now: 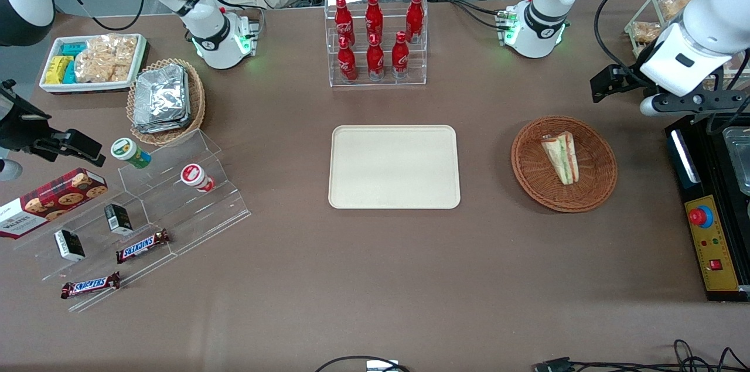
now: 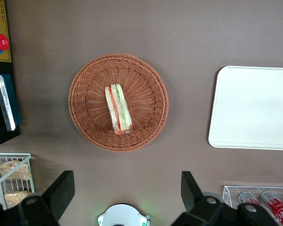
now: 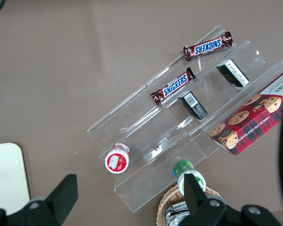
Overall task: Place sandwich from basket to tray
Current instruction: 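Move the left gripper over the wicker basket toward the wrapped sandwich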
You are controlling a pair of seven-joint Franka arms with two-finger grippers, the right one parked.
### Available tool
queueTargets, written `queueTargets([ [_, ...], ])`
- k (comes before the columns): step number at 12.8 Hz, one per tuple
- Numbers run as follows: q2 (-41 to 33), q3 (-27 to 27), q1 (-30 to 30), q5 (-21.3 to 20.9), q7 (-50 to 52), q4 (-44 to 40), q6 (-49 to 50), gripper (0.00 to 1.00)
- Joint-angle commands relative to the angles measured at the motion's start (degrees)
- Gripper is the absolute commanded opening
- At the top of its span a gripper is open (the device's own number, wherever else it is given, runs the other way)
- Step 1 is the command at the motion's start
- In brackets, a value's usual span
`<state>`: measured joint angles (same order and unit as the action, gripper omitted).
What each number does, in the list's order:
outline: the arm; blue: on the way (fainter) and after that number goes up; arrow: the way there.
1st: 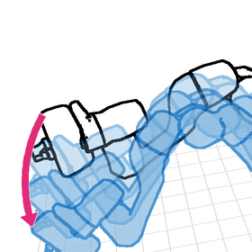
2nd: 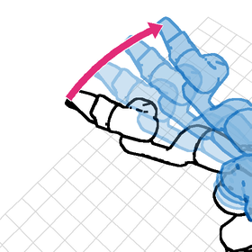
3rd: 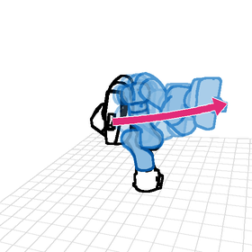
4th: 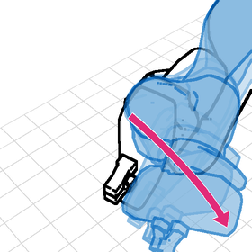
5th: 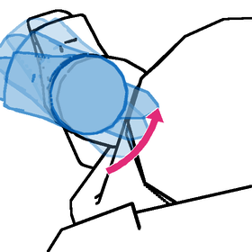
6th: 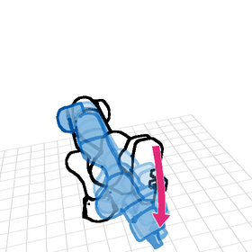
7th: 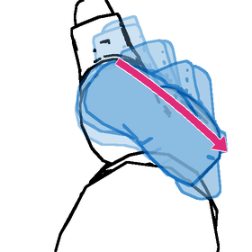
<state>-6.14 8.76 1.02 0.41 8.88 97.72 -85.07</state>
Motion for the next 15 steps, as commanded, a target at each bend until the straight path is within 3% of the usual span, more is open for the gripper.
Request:
queueTargets([
  [1,1.3,0.6,0.6,-0.1,2.0,-3.0,2.7,1.0],
  [8,1.2,0.6,0.5,-0.2,4.3,-2.7,4.7,1.0],
  [13,-13.2,-0.4,0.6,-0.6,10.3,13.0,2.7,1.0],
  [15,-14.2,-0.5,0.6,-0.5,10.2,13.7,2.3,1.0],
])
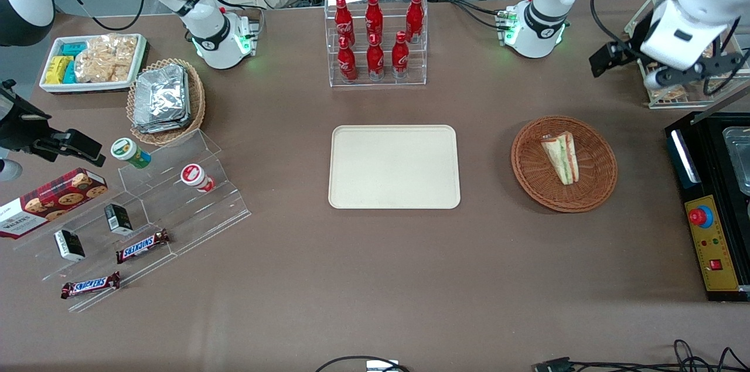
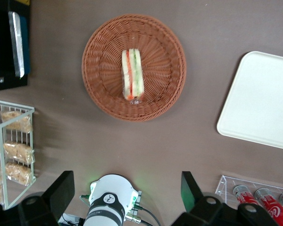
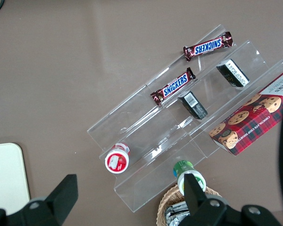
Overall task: Place sandwich from basket to tray
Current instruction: 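Move the left gripper over the wicker basket toward the wrapped sandwich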
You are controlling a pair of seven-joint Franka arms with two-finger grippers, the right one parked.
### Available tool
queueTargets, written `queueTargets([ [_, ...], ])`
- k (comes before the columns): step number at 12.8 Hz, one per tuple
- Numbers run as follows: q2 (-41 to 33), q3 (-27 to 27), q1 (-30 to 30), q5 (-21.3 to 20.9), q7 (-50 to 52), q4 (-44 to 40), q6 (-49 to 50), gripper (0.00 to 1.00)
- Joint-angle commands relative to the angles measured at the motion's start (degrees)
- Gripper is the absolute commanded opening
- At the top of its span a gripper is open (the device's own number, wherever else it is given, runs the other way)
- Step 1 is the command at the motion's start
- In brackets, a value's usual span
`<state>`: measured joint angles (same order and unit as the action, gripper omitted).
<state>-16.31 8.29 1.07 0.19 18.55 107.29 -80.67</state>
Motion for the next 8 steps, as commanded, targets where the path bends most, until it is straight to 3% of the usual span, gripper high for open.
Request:
queueTargets([
  [1,-3.7,0.1,0.5,-0.3,0.5,4.2,-2.2,1.0],
  [5,-2.7,0.0,0.6,-0.4,0.4,5.7,-4.0,1.0],
  [8,-3.3,-0.5,0.6,-1.3,0.4,13.4,-11.5,1.0],
])
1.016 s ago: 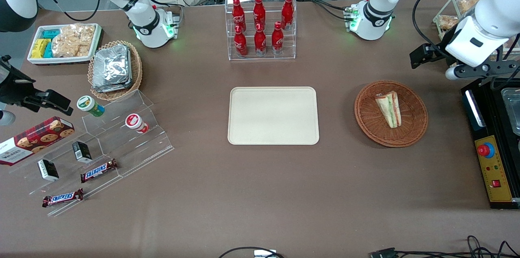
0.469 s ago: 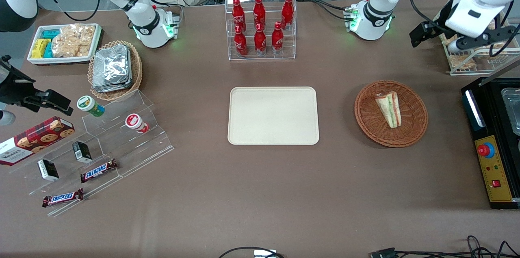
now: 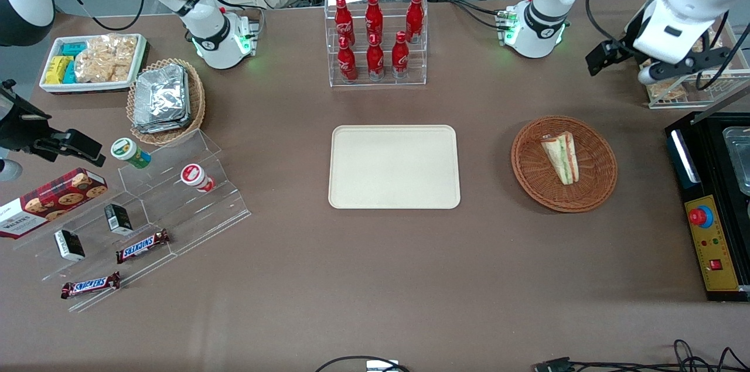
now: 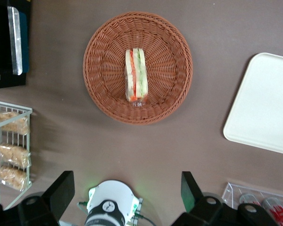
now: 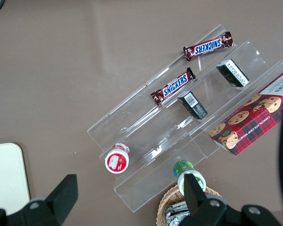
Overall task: Place sandwich from basket to tray
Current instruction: 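Move the left gripper over the wicker basket toward the wrapped sandwich, then lower the left gripper onto the sandwich and close it around it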
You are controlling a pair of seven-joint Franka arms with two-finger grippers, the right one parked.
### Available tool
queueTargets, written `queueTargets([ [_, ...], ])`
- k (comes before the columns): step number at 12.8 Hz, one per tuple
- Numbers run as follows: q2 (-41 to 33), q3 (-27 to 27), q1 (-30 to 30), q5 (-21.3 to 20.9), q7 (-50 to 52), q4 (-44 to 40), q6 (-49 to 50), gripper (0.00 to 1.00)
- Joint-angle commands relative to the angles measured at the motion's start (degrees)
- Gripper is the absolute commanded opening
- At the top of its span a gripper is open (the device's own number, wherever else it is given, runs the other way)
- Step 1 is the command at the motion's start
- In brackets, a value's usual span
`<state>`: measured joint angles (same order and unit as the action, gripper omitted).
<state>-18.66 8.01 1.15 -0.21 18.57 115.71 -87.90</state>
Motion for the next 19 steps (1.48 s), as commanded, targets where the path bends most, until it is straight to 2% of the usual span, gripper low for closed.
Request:
queueTargets([
  [1,-0.9,-1.9,0.4,-1.0,0.4,7.9,-7.8,1.0],
  [8,3.6,-2.9,0.7,-1.2,0.4,23.0,-32.1,1.0],
  [9,5.4,-4.8,0.6,-1.2,0.4,24.5,-35.2,1.0],
  [10,7.8,-6.3,0.5,-1.2,0.4,25.1,-37.9,1.0],
  [17,22.3,-6.8,0.5,-0.7,0.8,30.2,-58.1,1.0],
  [19,24.0,-6.8,0.5,-0.6,0.8,30.0,-59.1,1.0],
])
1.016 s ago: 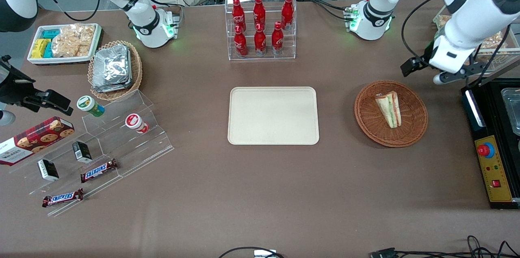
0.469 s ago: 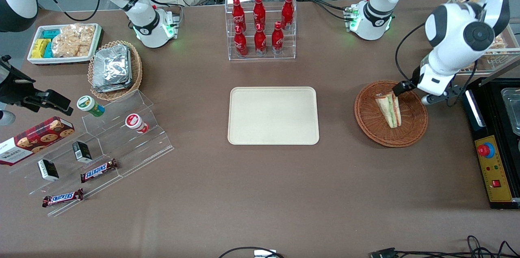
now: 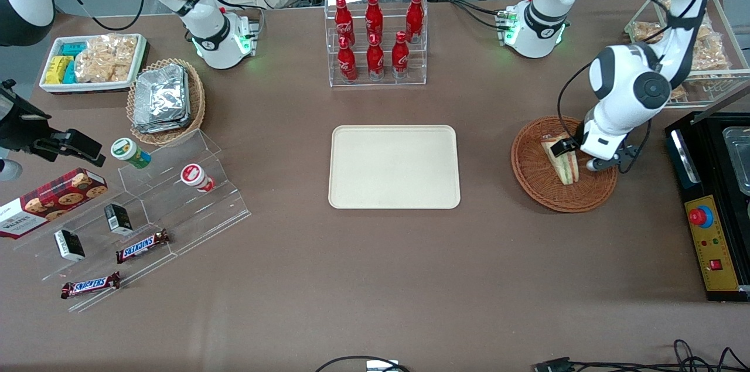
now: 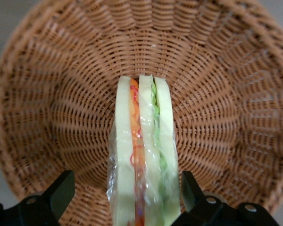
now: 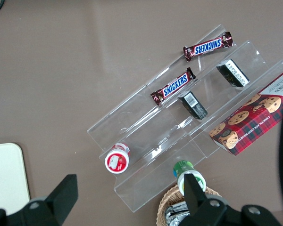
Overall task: Place sandwich from basket to tray
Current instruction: 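Lower the left gripper onto the sandwich and close it around it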
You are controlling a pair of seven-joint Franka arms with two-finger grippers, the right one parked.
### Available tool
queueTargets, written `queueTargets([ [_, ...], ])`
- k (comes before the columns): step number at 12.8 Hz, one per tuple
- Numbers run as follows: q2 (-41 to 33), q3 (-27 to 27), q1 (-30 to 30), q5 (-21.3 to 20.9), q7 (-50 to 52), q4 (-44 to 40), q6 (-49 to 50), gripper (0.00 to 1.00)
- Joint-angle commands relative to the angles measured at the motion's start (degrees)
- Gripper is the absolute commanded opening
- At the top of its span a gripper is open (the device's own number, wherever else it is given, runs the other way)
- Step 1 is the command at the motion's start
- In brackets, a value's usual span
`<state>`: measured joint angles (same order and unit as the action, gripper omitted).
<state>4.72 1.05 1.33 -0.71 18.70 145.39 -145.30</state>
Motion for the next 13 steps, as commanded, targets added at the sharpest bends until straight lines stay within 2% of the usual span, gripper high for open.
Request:
queueTargets([
  [1,1.2,0.2,0.3,0.0,0.6,0.4,-2.5,1.0],
  [3,1.9,0.2,0.3,0.1,0.6,0.4,-3.1,1.0],
  [4,2.0,0.2,0.3,0.1,0.6,0.3,-3.1,0.96],
  [5,2.0,0.2,0.3,0.1,0.6,0.3,-3.1,0.42],
  [6,2.0,0.2,0.2,0.0,0.6,0.3,-3.1,0.0],
  [13,0.4,0.4,0.2,-0.2,0.3,-0.1,-2.4,0.0],
])
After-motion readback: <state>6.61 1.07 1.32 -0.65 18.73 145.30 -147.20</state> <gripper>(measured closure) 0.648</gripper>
